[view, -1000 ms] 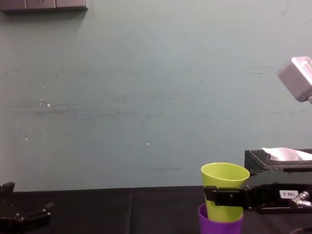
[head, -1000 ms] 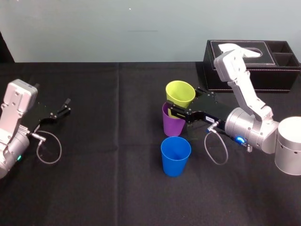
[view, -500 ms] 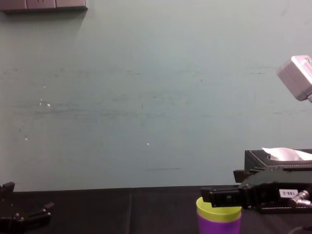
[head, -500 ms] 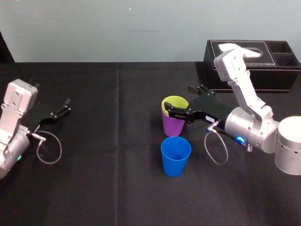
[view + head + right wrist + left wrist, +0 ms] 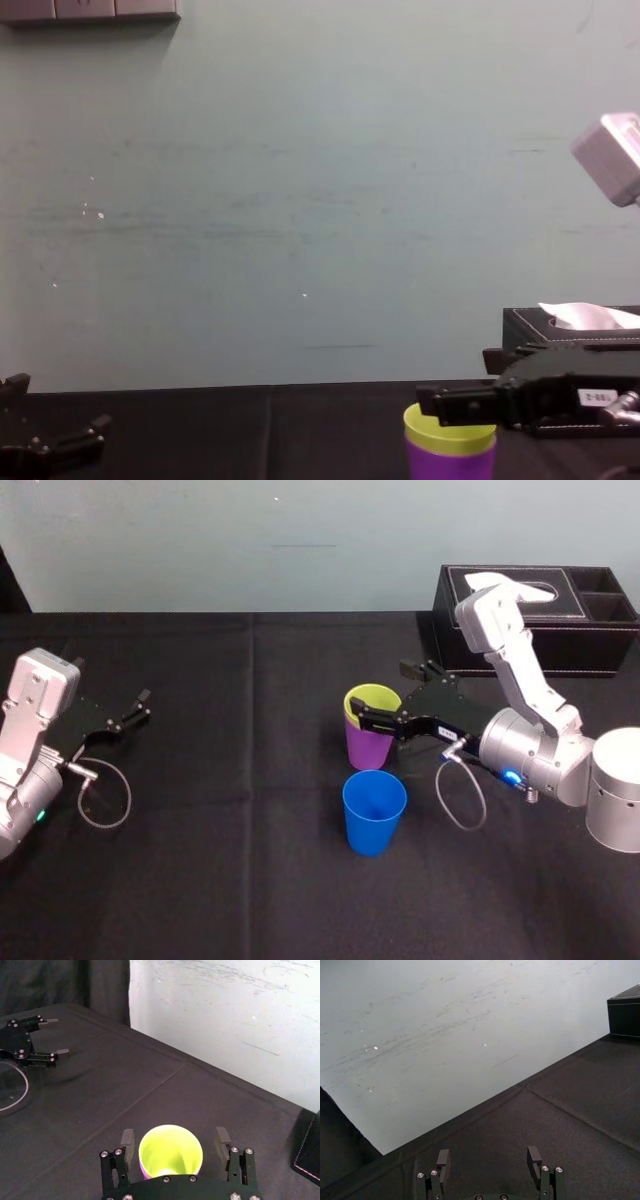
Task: Stack the three plastic cups sequentially using one hand.
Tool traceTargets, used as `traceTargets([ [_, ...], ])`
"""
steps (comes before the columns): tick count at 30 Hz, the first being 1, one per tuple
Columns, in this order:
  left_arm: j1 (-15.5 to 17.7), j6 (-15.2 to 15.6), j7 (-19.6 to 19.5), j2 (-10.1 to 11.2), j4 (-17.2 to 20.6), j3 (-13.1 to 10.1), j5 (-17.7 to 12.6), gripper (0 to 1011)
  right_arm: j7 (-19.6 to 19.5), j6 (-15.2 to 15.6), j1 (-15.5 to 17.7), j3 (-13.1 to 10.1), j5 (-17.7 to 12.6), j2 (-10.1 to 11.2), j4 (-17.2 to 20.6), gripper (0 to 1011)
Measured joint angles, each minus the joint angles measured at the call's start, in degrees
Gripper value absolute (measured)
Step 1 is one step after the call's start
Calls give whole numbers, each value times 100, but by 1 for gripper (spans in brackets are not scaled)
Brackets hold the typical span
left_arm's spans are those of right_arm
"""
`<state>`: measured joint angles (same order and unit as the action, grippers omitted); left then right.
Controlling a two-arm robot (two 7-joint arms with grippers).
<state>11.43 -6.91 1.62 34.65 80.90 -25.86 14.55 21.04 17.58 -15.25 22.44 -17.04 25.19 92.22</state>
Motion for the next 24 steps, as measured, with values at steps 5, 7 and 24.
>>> traceTargets([
  [5,0,0,0,0,0,0,0,1011,91,-105,196,-124,-59,164,192,1002],
  [7,0,0,0,0,0,0,0,1011,155,-153,329,-214,-156,265,320,1003],
  [24,0,0,0,0,0,0,0,1011,797,-781,1516,-796,-1048,1211,1048,1003],
])
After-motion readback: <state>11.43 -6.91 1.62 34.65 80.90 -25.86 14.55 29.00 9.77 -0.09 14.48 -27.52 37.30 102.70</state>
